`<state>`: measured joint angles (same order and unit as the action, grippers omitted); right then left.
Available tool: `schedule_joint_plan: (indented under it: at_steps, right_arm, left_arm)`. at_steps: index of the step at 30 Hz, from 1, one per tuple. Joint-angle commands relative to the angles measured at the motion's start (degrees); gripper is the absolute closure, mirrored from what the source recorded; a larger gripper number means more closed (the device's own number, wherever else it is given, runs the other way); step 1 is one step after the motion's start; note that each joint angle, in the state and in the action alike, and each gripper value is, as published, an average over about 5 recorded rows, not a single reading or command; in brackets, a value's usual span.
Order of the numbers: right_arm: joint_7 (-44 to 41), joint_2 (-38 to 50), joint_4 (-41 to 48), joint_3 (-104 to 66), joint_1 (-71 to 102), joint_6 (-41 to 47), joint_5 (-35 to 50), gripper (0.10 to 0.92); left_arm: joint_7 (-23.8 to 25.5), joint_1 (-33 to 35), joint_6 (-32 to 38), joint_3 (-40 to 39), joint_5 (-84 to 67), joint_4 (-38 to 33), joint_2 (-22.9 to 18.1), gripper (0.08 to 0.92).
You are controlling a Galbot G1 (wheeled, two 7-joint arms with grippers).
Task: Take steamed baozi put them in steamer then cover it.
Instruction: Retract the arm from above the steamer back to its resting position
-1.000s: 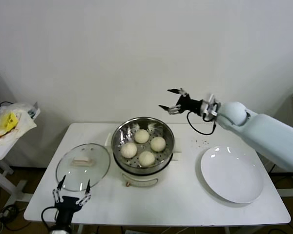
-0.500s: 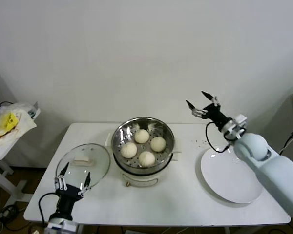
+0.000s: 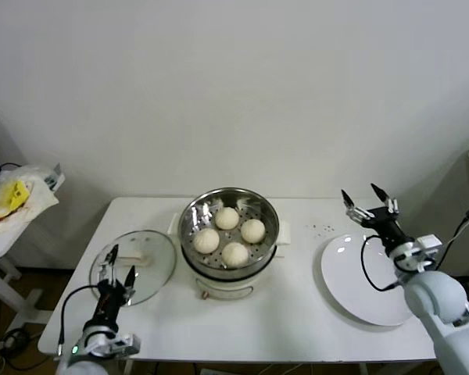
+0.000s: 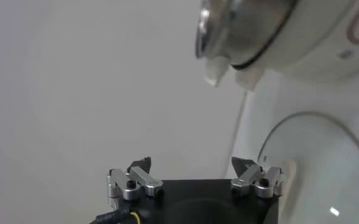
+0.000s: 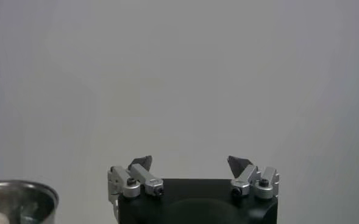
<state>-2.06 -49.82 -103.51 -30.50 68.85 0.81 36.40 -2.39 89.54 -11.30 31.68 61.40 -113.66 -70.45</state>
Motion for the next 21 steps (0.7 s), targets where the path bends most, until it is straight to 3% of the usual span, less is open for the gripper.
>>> schedule_joint_plan:
  at_steps: [1,10,21]
  right_arm:
    - [-1.2,-5.6,-3.2,-12.3,14.3,2.1,-2.4,0.203]
    - [-2.5,-6.9,-2.7,-15.3,16.9,0.6,-3.8,0.203]
    - [-3.6,-7.9,-2.2,-15.3,16.7,-0.3,-5.4,0.203]
  left_arm:
    - [-1.1,-10.0,-1.5,-4.7,16.3,15.5,1.5,0.177]
    - [-3.1,-16.6,0.5,-5.1,18.4,26.6,0.5,0.177]
    - [-4.7,-20.7,1.7,-3.8,18.5,34.0,0.3,0.177]
